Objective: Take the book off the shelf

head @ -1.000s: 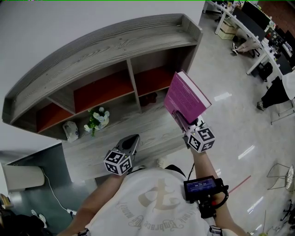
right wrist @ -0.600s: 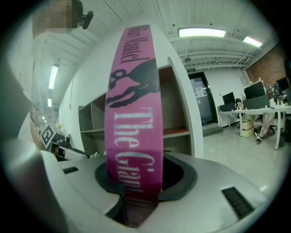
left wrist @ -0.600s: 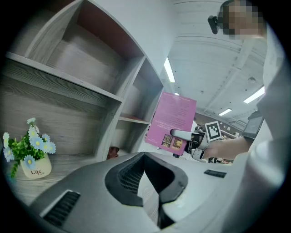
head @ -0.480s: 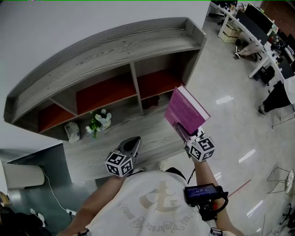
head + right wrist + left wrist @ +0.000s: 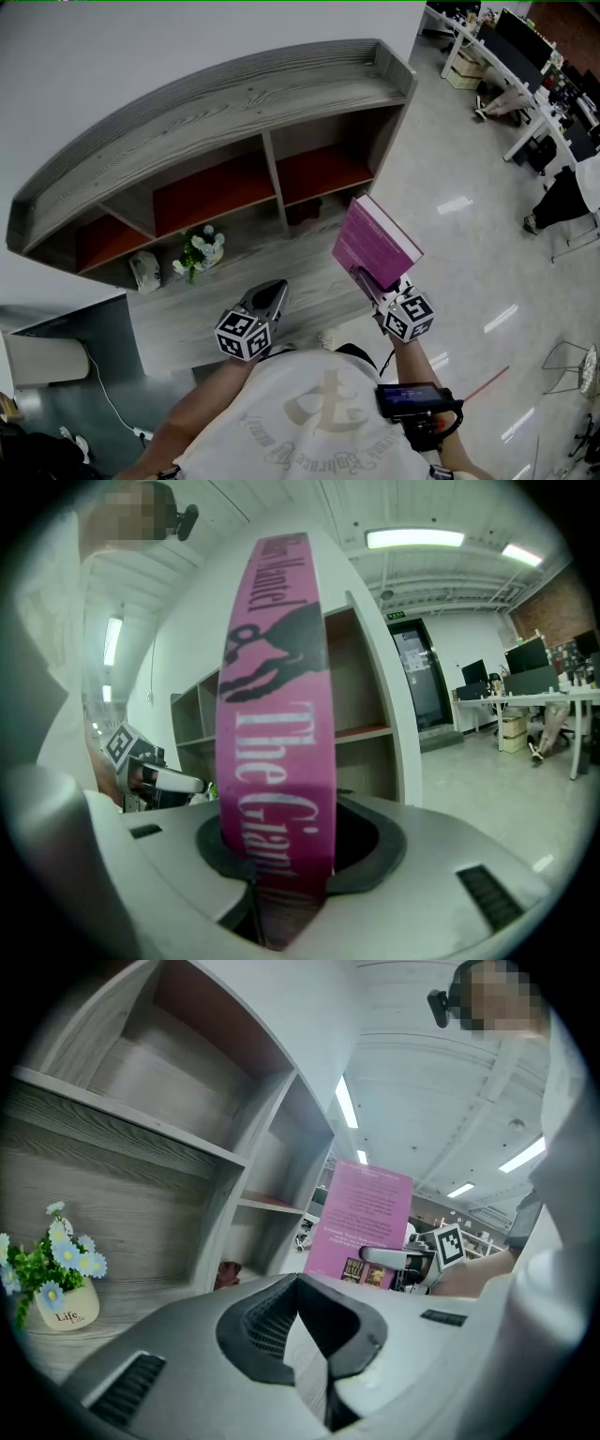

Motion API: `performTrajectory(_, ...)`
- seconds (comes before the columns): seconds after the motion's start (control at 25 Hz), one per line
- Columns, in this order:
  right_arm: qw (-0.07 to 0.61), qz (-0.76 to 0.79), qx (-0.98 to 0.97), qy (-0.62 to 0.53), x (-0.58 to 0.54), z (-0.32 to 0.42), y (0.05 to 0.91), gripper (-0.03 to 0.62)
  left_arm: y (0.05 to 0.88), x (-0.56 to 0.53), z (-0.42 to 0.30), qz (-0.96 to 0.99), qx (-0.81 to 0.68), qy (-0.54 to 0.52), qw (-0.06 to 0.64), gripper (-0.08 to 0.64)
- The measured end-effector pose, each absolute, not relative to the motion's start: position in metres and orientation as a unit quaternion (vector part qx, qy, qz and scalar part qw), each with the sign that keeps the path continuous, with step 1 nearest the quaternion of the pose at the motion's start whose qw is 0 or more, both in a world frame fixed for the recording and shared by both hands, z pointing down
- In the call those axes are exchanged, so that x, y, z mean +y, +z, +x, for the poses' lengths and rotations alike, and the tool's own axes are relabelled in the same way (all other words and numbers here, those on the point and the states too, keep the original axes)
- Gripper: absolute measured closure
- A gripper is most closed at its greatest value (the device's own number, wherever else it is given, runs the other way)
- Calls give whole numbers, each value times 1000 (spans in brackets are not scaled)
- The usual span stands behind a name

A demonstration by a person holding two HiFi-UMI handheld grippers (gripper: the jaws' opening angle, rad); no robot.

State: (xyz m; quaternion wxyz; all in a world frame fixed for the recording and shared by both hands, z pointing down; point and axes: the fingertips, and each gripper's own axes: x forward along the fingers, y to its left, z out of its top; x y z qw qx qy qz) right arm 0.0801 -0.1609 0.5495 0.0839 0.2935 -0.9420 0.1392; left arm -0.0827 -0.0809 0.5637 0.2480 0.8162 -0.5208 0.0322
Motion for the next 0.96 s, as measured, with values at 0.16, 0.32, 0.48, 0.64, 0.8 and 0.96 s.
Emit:
performTrajectory(0.16, 90, 289, -942, 144, -153, 81, 556, 445, 564, -81, -82, 816, -520, 33, 249, 558)
performTrajectory(0.32, 97, 287, -941, 148, -145, 83, 562, 445, 564, -82, -83, 817, -520, 34, 248, 558)
performTrajectory(0.48, 99, 286, -941, 152, -142, 84, 566, 445, 565, -82, -83, 817, -519, 34, 249, 558)
performTrajectory(0.64, 97, 286, -941, 152, -143, 84, 567, 445, 567, -85, -82, 817, -519, 33, 249, 558)
performTrajectory(0.8, 96, 286, -941, 152, -145, 83, 566, 445, 567, -86, -82, 817, -518, 33, 250, 558)
performTrajectory(0.96, 95, 285, -941, 153, -146, 84, 565, 445, 566, -87, -80, 817, -519, 32, 251, 558)
